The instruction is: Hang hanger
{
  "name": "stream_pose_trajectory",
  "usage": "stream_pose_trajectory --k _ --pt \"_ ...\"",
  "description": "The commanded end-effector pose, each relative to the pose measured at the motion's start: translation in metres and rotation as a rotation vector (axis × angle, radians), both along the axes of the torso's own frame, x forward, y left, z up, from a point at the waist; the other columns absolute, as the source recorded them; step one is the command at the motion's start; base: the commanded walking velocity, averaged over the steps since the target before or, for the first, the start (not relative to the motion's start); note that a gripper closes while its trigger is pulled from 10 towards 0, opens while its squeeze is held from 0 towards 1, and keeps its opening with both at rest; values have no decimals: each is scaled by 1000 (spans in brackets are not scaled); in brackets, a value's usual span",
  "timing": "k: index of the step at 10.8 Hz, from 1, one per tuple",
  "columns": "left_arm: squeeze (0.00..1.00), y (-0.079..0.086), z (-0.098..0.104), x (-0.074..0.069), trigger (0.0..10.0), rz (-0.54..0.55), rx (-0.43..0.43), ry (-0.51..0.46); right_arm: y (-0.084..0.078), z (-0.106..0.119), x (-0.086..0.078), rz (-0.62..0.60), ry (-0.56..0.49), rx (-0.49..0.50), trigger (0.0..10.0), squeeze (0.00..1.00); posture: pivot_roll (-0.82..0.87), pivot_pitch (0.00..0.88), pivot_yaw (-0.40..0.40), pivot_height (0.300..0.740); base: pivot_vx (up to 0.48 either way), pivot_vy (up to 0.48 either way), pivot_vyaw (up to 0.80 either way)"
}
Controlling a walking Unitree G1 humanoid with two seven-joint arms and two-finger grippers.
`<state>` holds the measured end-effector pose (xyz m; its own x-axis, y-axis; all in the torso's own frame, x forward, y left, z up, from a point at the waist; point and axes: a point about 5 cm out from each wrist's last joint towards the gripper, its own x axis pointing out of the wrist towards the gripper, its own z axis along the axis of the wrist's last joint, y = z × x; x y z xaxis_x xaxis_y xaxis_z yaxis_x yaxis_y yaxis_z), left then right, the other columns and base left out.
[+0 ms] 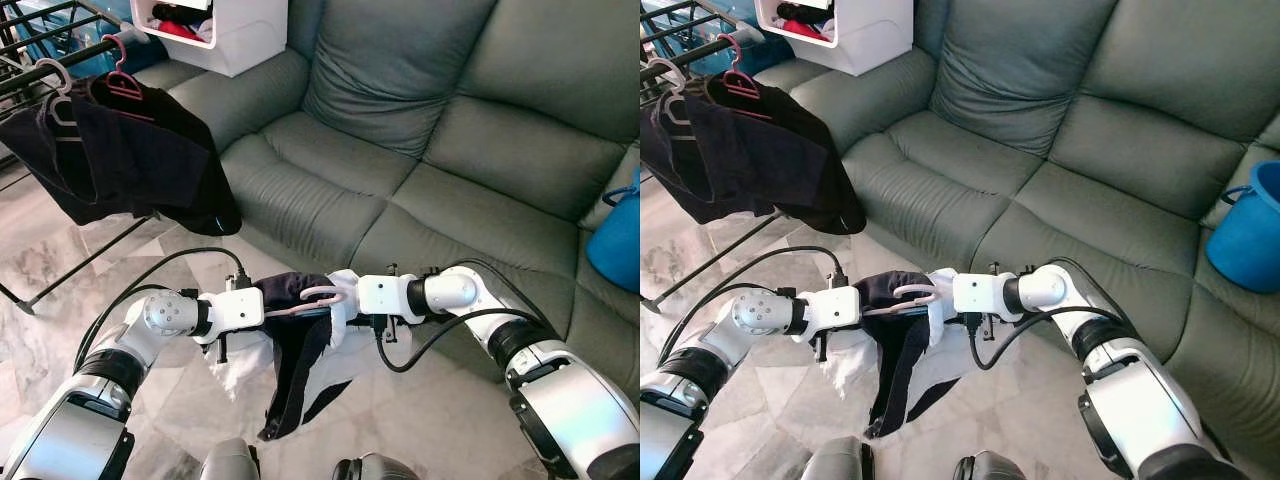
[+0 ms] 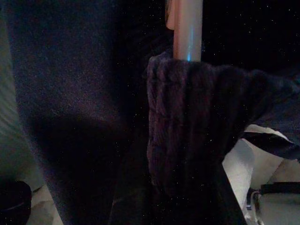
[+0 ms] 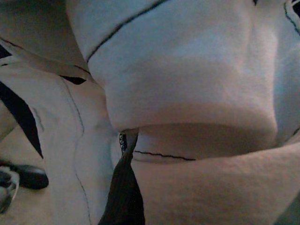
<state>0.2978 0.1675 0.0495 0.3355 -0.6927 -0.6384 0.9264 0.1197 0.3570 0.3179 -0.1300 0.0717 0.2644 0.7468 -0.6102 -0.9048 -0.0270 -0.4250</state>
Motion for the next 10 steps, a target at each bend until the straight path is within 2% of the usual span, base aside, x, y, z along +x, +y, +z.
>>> stream_pose_trajectory --k 1,3,4,5,6,7,8,9,10 --pt "0 -11 10 5 0 -32 -45 -55 -4 4 2 -47 -36 56 0 0 -65 0 -58 740 0 0 0" --pt "0 -8 4 2 0 7 -44 -67 -14 2 -5 -88 -44 140 0 0 -74 0 -53 740 0 0 0" --pt "0 -7 2 2 941 39 -49 -78 -16 -1 -8 -107 -45 164 0 0 -77 0 -50 740 0 0 0" --pt "0 -8 -2 0 4353 10 -15 -92 -16 -3 -10 -139 -54 209 0 0 -76 0 -53 740 0 0 0" --pt "0 -9 -2 0 9059 18 -22 -123 -14 -3 -12 -187 -84 279 0 0 -73 0 -50 740 0 0 0" --pt "1000 -7 1 4 10000 73 -35 -183 -13 -8 -17 -221 -84 310 0 0 -71 0 -43 740 0 0 0" --pt "1000 -4 3 7 10000 137 -58 -234 -13 -14 -22 -258 -91 327 0 0 -77 0 -39 740 0 0 0" --pt "1000 -4 2 7 10000 237 -135 -287 -13 -18 -26 -358 -117 408 0 0 -81 0 -35 740 0 0 0" --pt "1000 -8 -6 -1 10000 273 -166 -290 -11 -24 -30 -410 -130 424 0 0 -86 0 -26 740 0 0 0"
